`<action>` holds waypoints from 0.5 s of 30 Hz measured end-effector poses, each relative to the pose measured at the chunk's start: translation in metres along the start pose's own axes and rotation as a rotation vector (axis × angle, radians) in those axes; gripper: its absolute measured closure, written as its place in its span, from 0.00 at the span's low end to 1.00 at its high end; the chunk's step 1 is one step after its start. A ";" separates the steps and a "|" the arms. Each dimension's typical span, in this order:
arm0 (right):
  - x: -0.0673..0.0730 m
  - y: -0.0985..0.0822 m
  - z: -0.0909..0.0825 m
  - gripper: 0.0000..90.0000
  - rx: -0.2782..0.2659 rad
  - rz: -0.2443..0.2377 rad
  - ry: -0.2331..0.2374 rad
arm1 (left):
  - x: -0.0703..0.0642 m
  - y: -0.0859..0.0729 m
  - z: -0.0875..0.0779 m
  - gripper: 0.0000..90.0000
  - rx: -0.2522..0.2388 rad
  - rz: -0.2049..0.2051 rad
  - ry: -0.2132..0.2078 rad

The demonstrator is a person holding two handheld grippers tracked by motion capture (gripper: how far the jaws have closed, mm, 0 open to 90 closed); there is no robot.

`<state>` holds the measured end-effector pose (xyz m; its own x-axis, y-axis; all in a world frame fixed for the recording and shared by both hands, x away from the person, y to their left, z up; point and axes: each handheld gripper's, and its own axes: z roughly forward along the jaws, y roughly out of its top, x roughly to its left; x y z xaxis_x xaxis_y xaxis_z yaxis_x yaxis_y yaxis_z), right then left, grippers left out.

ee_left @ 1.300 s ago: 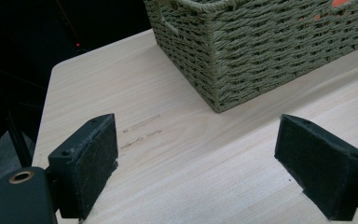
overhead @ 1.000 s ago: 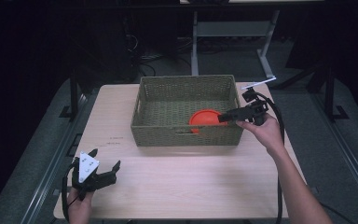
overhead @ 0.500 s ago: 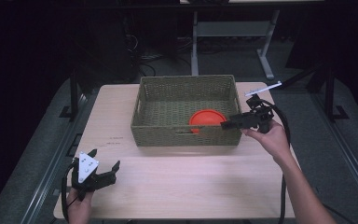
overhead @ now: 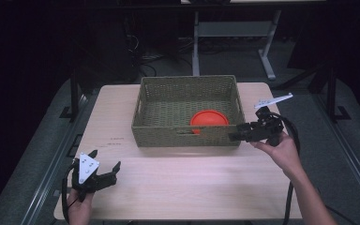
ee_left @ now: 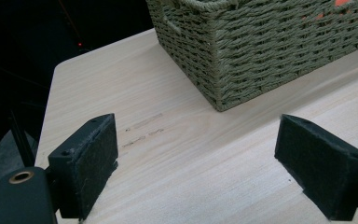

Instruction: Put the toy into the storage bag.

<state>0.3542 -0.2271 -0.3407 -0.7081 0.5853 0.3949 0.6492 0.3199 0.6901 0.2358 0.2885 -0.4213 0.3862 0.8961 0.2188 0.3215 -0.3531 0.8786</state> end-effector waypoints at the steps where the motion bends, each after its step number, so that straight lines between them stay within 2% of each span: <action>1: 0.000 -0.003 -0.001 0.31 0.000 0.001 -0.001 | 0.000 0.000 0.000 0.14 0.000 0.002 0.000; 15: -0.011 -0.037 -0.013 0.30 -0.014 0.039 -0.010 | -0.001 0.000 0.000 0.14 -0.001 0.000 0.001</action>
<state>0.3347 -0.2553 -0.3625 -0.6795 0.6042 0.4161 0.6723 0.2860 0.6828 0.2357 0.2879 -0.4217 0.3856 0.8963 0.2191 0.3209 -0.3529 0.8789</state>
